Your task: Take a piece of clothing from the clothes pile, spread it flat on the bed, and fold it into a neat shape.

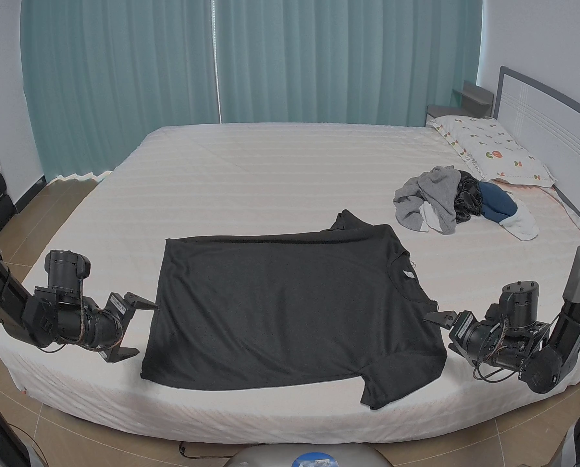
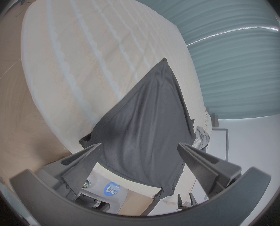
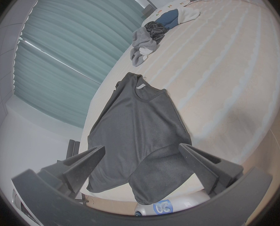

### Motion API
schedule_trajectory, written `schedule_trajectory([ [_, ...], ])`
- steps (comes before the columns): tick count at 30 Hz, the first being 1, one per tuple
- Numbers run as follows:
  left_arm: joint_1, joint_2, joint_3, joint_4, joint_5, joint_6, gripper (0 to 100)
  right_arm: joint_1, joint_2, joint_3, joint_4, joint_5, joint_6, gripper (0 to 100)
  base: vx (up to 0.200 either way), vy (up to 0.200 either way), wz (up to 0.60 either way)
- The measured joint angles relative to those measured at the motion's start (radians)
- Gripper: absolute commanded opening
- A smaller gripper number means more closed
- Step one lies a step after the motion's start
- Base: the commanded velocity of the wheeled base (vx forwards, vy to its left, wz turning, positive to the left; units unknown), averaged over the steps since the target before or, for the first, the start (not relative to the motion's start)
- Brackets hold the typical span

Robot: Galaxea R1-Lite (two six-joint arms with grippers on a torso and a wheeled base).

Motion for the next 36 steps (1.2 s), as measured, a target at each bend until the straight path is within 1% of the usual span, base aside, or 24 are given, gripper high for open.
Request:
schedule_trajectory([
  [7,-0.009,-0.007,0.013,-0.004,0.007,0.014,100,0.004,-0.001,0.005,0.0,0.0,-0.003,100,0.0,0.0,0.0],
  [10,0.001,-0.008,0.016,-0.004,0.007,0.046,100,0.006,-0.002,0.007,0.0,-0.001,-0.003,100,0.0,0.0,0.0],
  [12,0.012,-0.008,0.02,-0.004,0.007,0.093,100,0.008,-0.002,0.007,0.0,-0.001,-0.004,100,0.0,0.0,0.0],
  [13,0.023,-0.008,0.028,-0.003,0.007,0.145,100,0.01,-0.003,0.007,0.0,-0.001,-0.004,100,0.0,0.0,0.0],
  [15,0.032,-0.007,0.037,-0.003,0.007,0.186,100,0.011,-0.003,0.009,0.0,-0.001,-0.004,100,0.0,0.0,0.0],
  [20,0.063,0.006,0.081,-0.003,0.015,0.361,100,0.013,-0.003,0.01,0.0,-0.001,-0.005,100,0.0,0.0,0.0],
  [22,0.073,0.018,0.1,-0.003,0.027,0.401,100,0.014,-0.003,0.012,0.0,-0.002,-0.005,100,0.0,0.0,0.0],
  [29,0.082,0.071,0.112,-0.007,0.044,0.409,100,0.014,-0.003,0.013,0.0,-0.001,-0.005,100,0.0,0.0,0.0],
  [36,0.08,0.115,0.114,-0.076,0.059,0.401,100,0.014,-0.003,0.014,0.0,-0.001,-0.005,100,0.0,0.0,0.0],
])
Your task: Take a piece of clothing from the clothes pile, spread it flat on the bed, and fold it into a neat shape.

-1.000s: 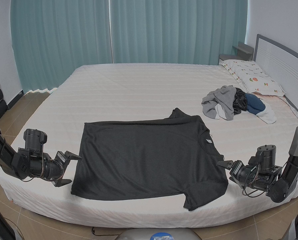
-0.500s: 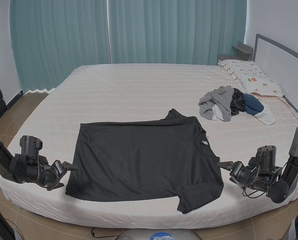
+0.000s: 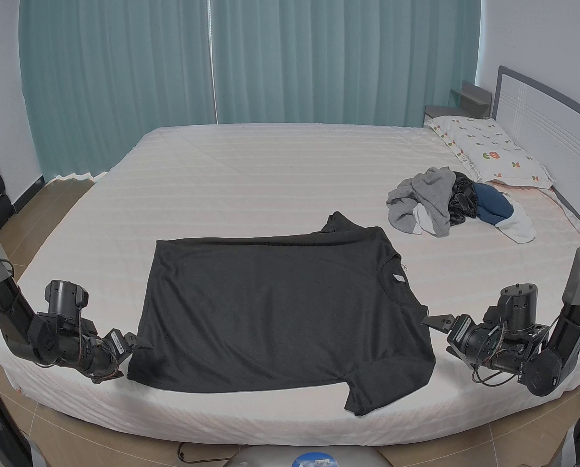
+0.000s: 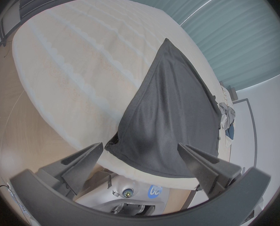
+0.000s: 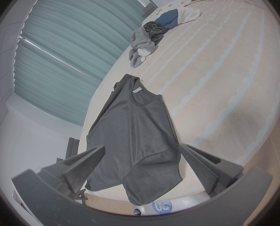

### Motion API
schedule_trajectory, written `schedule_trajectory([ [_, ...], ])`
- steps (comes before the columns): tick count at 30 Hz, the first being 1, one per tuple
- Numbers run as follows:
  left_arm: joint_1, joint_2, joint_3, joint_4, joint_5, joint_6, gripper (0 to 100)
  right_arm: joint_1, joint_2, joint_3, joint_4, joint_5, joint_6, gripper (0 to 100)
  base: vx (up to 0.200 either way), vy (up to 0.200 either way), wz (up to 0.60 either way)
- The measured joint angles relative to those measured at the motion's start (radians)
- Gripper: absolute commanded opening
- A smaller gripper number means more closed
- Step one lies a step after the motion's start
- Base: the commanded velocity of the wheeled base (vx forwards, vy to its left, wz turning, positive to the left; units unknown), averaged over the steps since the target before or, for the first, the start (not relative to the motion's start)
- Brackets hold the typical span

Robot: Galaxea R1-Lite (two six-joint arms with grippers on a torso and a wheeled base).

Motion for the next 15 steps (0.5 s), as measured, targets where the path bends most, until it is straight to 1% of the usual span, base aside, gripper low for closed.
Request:
schedule_trajectory([
  [3,-0.001,0.024,0.004,-0.033,0.027,-0.002,100,-0.001,0.0,-0.001,0.0,0.0,0.0,100,0.0,0.0,0.0],
  [6,-0.003,0.039,0.008,-0.044,0.036,-0.003,100,-0.001,0.001,-0.001,0.0,0.0,0.0,100,0.0,0.0,0.0],
  [7,-0.004,0.042,0.008,-0.044,0.037,-0.003,0,-0.001,0.001,-0.002,0.0,0.0,0.0,100,0.0,0.0,0.0],
  [12,-0.021,0.053,0.016,-0.046,0.042,-0.007,0,-0.001,0.002,-0.003,0.0,0.0,0.0,100,0.0,0.0,0.0],
  [15,-0.022,0.055,0.02,-0.042,0.068,-0.003,0,0.0,0.004,-0.002,0.0,0.0,-0.001,100,0.0,0.0,0.0],
])
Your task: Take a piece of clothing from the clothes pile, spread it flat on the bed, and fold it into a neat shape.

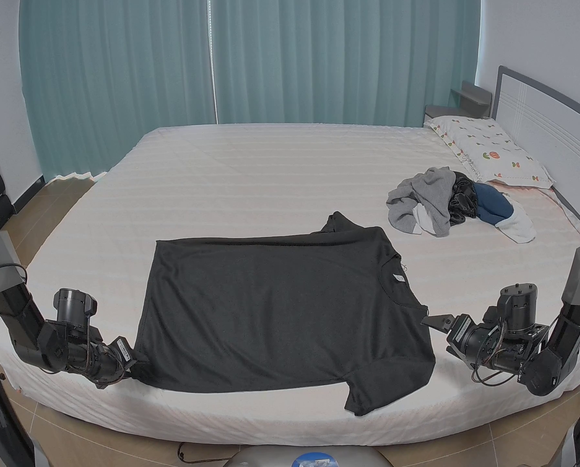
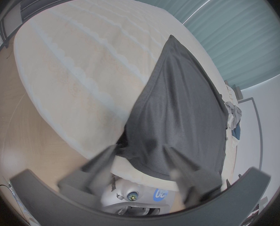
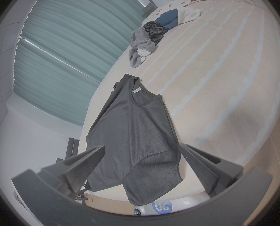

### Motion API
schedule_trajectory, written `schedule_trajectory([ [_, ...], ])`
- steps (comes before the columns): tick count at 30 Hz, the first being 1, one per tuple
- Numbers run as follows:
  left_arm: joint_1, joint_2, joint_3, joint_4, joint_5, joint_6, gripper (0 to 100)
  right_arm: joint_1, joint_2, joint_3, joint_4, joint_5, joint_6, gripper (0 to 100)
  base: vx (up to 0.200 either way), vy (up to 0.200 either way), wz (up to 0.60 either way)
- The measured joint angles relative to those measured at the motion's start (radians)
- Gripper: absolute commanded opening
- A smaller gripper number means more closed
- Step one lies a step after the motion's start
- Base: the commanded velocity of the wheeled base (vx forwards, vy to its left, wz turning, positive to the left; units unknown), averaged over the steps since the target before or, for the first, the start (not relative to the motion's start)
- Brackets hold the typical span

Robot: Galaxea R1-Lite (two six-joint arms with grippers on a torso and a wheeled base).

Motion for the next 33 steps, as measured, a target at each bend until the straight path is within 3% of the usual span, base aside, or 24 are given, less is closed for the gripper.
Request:
schedule_trajectory([
  [13,0.004,-0.026,0.027,0.069,0.104,0.07,0,0.0,0.026,0.002,0.006,0.002,-0.025,100,0.0,0.0,0.0],
  [30,0.027,-0.119,0.016,0.121,0.131,0.091,0,0.03,0.15,-0.089,0.02,-0.003,-0.094,100,0.0,0.0,0.0],
  [31,0.028,-0.12,0.016,0.121,0.131,0.091,0,0.03,0.156,-0.097,0.024,-0.003,-0.096,0,0.0,0.0,0.0],
  [33,0.029,-0.12,0.016,0.12,0.131,0.09,0,0.031,0.168,-0.113,0.037,-0.003,-0.103,0,0.0,0.0,0.0],
])
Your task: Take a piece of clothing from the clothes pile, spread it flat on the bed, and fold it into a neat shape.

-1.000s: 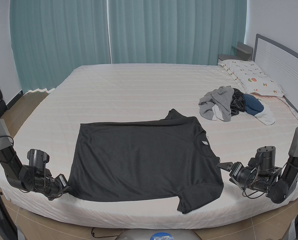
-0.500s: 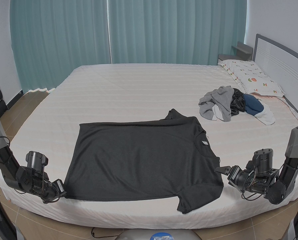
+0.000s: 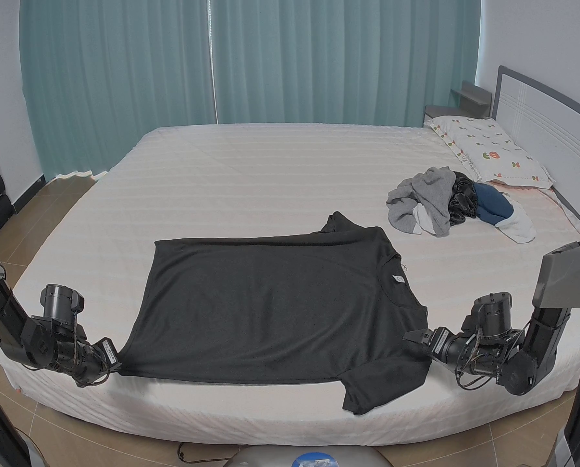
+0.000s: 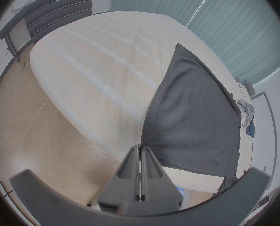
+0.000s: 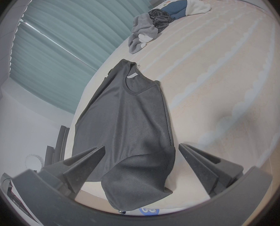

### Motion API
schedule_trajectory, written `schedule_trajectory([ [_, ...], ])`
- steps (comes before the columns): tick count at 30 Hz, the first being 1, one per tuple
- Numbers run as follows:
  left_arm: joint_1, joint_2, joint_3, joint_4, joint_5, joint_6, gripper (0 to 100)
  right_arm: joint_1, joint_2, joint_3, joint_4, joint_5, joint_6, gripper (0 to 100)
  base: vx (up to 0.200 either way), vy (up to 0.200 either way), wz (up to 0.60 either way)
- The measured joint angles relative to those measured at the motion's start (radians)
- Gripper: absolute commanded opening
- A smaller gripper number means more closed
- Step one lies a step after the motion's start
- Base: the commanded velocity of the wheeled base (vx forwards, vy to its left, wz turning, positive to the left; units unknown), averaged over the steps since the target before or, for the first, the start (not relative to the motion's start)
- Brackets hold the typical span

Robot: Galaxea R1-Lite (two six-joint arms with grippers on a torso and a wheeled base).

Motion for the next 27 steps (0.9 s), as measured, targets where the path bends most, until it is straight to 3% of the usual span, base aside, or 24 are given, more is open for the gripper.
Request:
schedule_trajectory([
  [12,0.001,0.001,-0.016,-0.007,0.001,-0.013,0,-0.005,0.029,-0.101,0.104,0.001,-0.034,0,0.0,0.0,0.0],
  [18,0.004,0.005,-0.046,-0.021,0.001,-0.073,0,-0.015,0.017,-0.163,0.129,0.001,-0.034,0,0.0,0.0,0.0],
  [27,0.003,0.05,-0.078,-0.13,0.03,-0.169,0,-0.018,-0.001,-0.378,0.342,0.003,-0.032,0,0.0,0.0,0.0],
])
